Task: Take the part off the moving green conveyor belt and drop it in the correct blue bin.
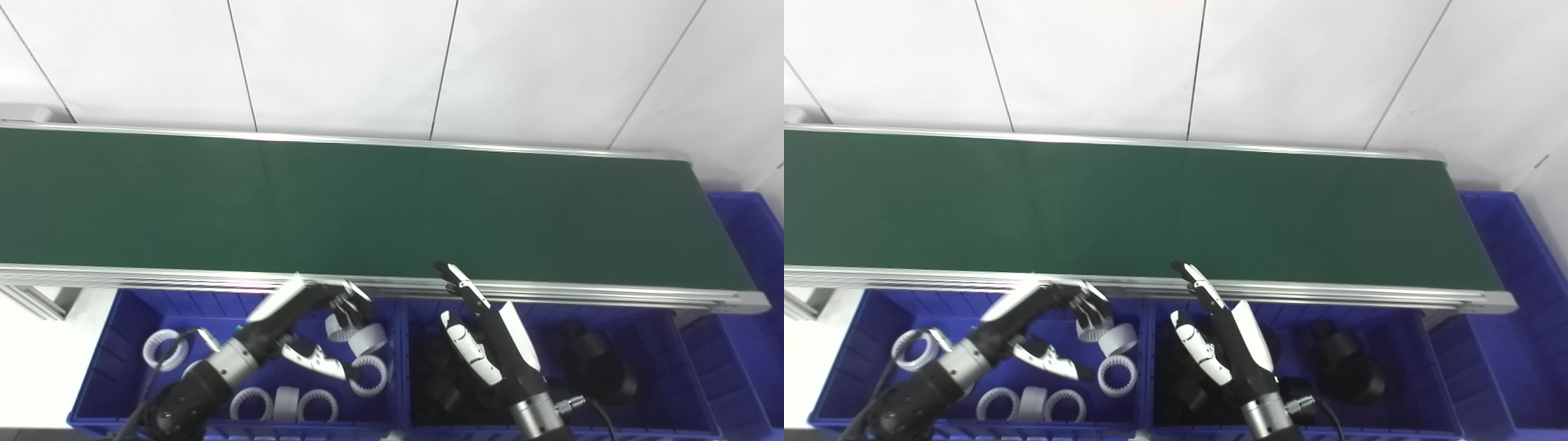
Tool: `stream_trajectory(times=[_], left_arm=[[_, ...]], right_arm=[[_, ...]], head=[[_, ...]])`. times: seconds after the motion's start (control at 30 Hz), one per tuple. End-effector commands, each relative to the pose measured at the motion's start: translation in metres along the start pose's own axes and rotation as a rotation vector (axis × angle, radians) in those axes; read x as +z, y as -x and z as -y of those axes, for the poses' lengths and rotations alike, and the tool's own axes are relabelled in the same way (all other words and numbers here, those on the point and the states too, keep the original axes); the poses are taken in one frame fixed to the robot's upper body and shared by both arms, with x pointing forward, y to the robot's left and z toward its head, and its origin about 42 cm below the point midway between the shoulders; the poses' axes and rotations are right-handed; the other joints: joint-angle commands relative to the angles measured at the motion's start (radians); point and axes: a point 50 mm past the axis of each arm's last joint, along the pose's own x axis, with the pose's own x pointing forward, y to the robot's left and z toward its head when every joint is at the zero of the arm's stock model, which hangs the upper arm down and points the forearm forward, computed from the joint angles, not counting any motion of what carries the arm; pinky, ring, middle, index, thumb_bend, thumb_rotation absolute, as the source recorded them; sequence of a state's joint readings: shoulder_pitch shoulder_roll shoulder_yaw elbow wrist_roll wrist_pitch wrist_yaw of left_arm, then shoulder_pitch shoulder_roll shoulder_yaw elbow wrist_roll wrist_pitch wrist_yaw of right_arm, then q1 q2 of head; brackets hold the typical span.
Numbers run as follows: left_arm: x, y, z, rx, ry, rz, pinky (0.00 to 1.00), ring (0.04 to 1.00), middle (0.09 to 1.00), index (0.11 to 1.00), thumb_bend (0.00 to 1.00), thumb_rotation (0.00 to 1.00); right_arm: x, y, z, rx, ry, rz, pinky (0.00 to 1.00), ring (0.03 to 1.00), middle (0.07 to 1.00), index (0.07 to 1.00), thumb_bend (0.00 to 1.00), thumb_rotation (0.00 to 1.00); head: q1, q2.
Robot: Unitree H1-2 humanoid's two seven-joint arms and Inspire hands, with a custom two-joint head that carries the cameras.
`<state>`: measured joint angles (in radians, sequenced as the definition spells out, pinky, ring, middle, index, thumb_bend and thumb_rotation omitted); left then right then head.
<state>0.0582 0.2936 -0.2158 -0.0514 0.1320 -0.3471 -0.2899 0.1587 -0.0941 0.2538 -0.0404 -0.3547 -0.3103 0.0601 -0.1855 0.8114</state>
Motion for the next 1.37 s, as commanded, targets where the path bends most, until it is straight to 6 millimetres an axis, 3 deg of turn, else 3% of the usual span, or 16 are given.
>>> stream_trajectory(times=[0.0,0.07,0.1,0.13,0.17,0.2,0.23,0.27,0.3,0.4,0.57,0.67,0.93,1.13,1.33], left_arm=[[0.01,0.003,-0.006,0.051,0.014,0.069,0.5,0.569,0.612,0.497,0.5,0.07],[0.009,0.008,-0.008,0.068,0.024,0.073,0.55,0.621,0.667,0.498,0.5,0.08],[0.008,0.011,-0.009,0.071,0.025,0.068,0.56,0.63,0.674,0.498,0.5,0.08],[0.008,0.013,-0.01,0.072,0.024,0.064,0.59,0.665,0.708,0.606,0.51,0.23],[0.004,0.016,-0.01,0.066,0.025,0.048,0.61,0.684,0.726,0.661,0.52,0.31],[0.002,0.018,-0.011,0.06,0.025,0.038,0.7,0.772,0.804,0.762,0.54,0.42],[-0.003,0.022,-0.011,0.053,0.026,0.03,0.73,0.802,0.831,0.796,0.55,0.46],[-0.008,0.024,-0.01,0.045,0.025,0.022,0.77,0.833,0.861,0.831,0.55,0.5],[-0.015,0.028,-0.009,0.036,0.025,0.006,0.82,0.883,0.912,0.893,0.55,0.58],[-0.029,0.034,-0.007,0.016,0.037,-0.036,0.86,0.913,0.946,0.933,0.56,0.66],[-0.038,0.034,-0.003,-0.01,0.035,-0.068,0.9,0.944,0.966,0.943,0.51,0.7],[-0.043,0.035,-0.001,-0.014,0.043,-0.084,0.93,0.964,0.975,0.948,0.51,0.78],[-0.046,0.039,0.002,-0.026,0.082,-0.093,0.91,0.953,0.967,0.95,0.5,0.83],[-0.045,0.041,0.008,-0.047,0.098,-0.091,0.92,0.955,0.97,0.95,0.52,0.83],[-0.037,0.033,0.021,-0.092,0.1,-0.061,0.91,0.953,0.969,0.955,0.46,0.8]], right_arm=[[0.007,-0.006,0.002,-0.024,-0.006,0.024,0.87,0.917,0.94,0.912,0.37,0.99],[0.007,-0.007,-0.001,-0.023,-0.006,0.026,0.88,0.919,0.939,0.912,0.37,0.98],[0.007,-0.008,-0.003,-0.022,-0.005,0.029,0.88,0.919,0.939,0.912,0.36,0.98],[0.008,-0.009,-0.004,-0.022,-0.003,0.03,0.87,0.919,0.939,0.911,0.36,0.98],[0.006,-0.009,-0.007,-0.021,-0.005,0.028,0.87,0.919,0.939,0.911,0.36,0.98],[0.005,-0.01,-0.009,-0.021,-0.007,0.026,0.88,0.921,0.941,0.914,0.38,0.99],[0.003,-0.009,-0.013,-0.02,-0.011,0.024,0.88,0.921,0.942,0.915,0.39,0.99],[0.0,-0.008,-0.016,-0.019,-0.017,0.021,0.88,0.921,0.942,0.916,0.4,1.0],[-0.003,-0.006,-0.02,-0.014,-0.028,0.011,0.88,0.922,0.947,0.922,0.42,1.0],[-0.008,-0.001,-0.028,-0.014,-0.04,-0.002,0.89,0.926,0.952,0.93,0.43,1.0],[-0.008,0.002,-0.033,-0.028,-0.031,0.001,0.9,0.934,0.955,0.933,0.45,1.0],[-0.006,0.003,-0.034,-0.041,-0.04,0.004,0.9,0.938,0.961,0.938,0.44,1.0],[-0.003,0.008,-0.033,-0.036,-0.046,0.008,0.9,0.937,0.963,0.941,0.43,1.0],[-0.002,0.011,-0.032,-0.028,-0.037,0.009,0.89,0.934,0.96,0.937,0.42,1.0],[-0.002,0.014,-0.03,-0.022,-0.026,0.005,0.89,0.938,0.96,0.936,0.41,1.0]], head=[[-0.006,0.001],[-0.034,0.002],[-0.081,0.001],[-0.081,0.001],[-0.133,-0.012],[-0.141,-0.019],[-0.175,-0.064],[-0.175,-0.064],[-0.197,-0.108],[-0.229,-0.137],[-0.245,-0.139],[-0.237,-0.132],[-0.234,-0.116],[-0.228,-0.113],[-0.223,-0.115]])
